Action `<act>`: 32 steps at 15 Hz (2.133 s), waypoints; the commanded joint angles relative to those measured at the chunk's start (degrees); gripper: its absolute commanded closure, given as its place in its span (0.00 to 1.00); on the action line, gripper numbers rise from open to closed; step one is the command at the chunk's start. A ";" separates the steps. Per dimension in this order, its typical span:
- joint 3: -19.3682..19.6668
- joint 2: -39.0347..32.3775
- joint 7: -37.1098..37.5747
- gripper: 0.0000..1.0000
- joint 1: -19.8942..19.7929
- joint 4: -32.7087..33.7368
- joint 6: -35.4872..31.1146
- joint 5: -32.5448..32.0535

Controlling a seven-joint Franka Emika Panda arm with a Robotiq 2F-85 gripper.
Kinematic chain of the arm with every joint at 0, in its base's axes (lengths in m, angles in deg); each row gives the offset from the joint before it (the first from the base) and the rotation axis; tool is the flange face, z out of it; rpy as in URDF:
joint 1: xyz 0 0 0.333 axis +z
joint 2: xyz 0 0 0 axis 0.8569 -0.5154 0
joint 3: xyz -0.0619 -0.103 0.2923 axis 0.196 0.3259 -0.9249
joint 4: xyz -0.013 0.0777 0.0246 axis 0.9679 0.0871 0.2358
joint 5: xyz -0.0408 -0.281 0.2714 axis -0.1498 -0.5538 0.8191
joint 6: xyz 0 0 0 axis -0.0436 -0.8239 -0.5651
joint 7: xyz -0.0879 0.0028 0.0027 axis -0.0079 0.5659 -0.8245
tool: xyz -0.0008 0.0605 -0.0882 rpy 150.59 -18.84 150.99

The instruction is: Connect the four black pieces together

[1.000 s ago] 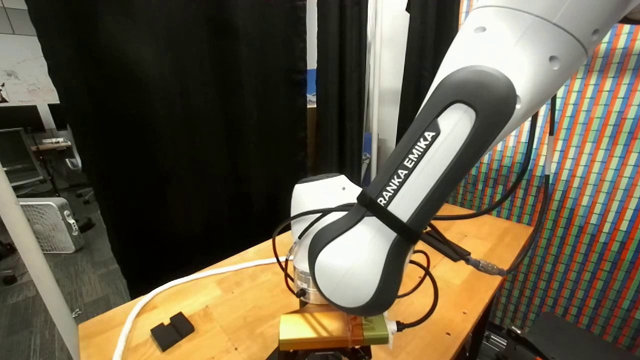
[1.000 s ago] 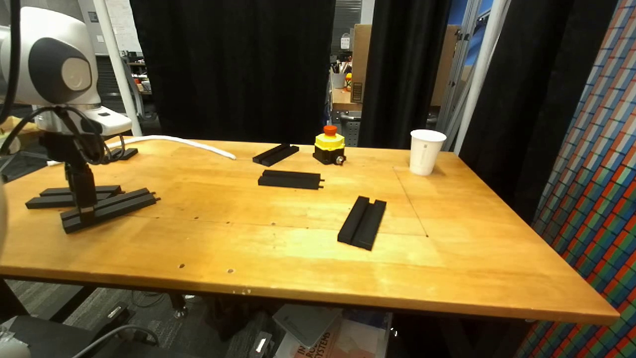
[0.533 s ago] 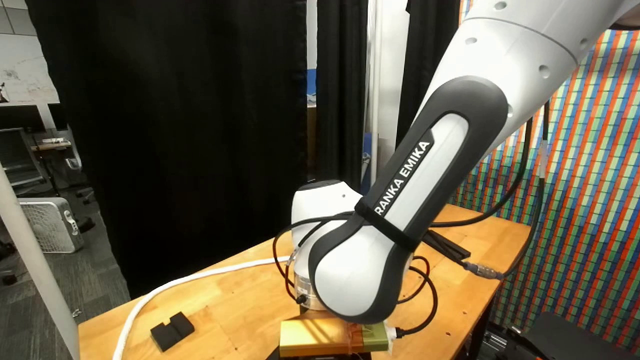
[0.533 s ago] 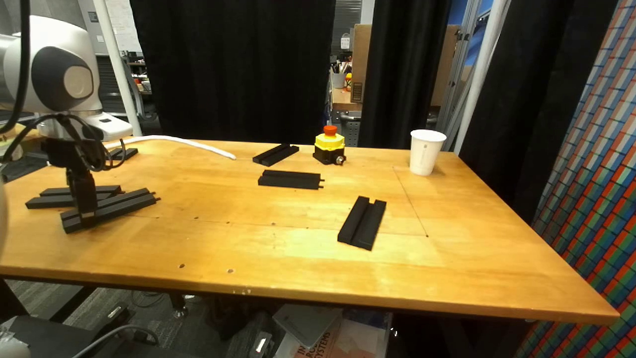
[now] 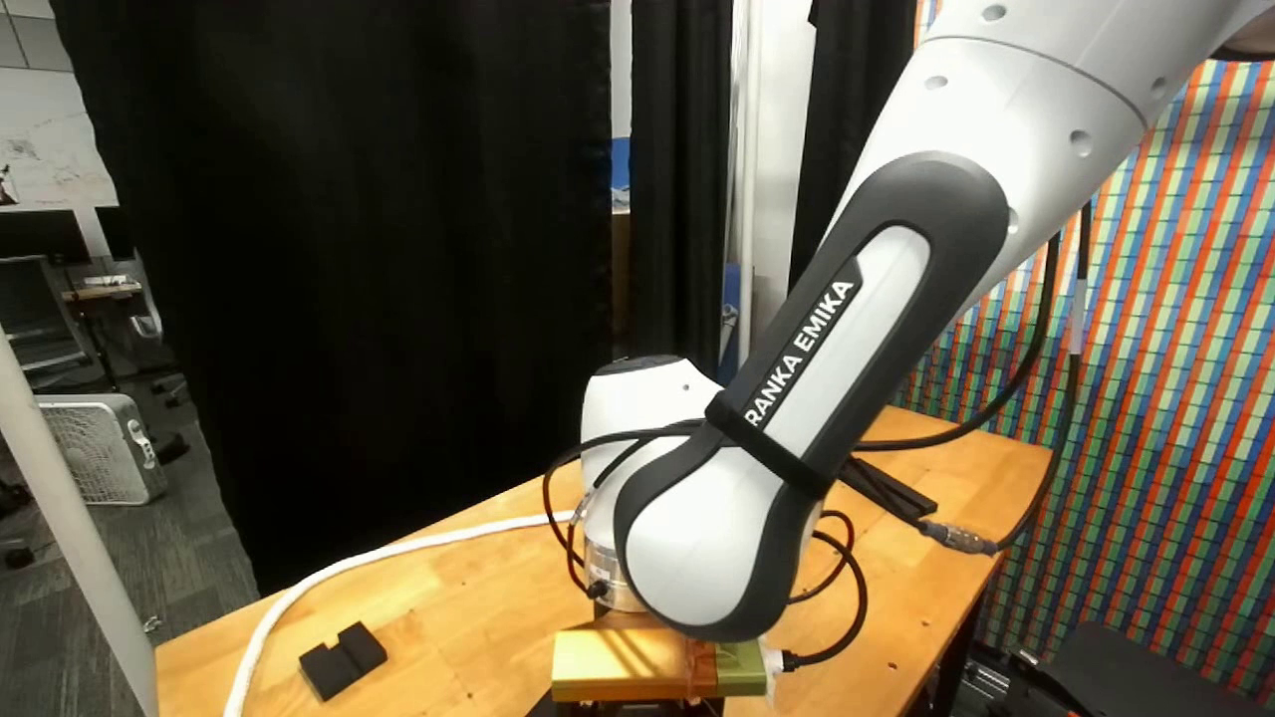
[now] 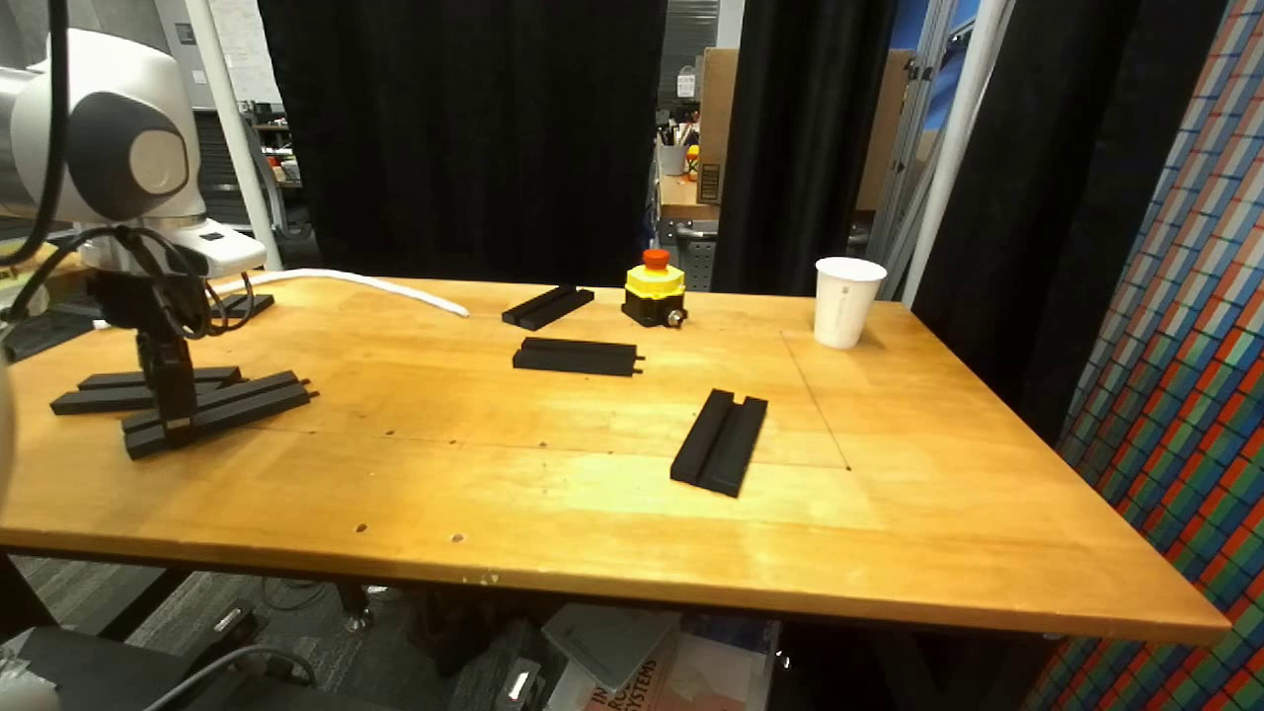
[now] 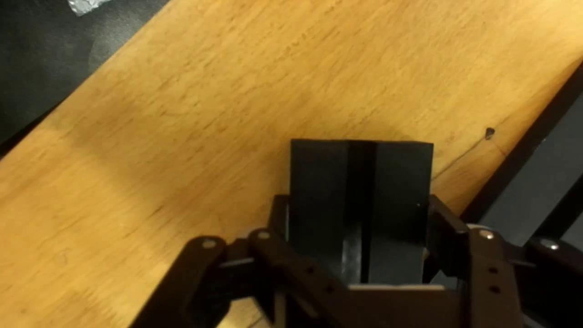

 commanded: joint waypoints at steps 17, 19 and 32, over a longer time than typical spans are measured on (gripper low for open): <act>4.17 5.34 8.23 0.55 -1.01 -0.69 2.74 -3.19; 4.66 5.46 8.35 0.55 -1.51 -0.08 2.51 -3.56; 3.72 -1.88 20.37 0.55 -1.15 5.93 -4.09 2.11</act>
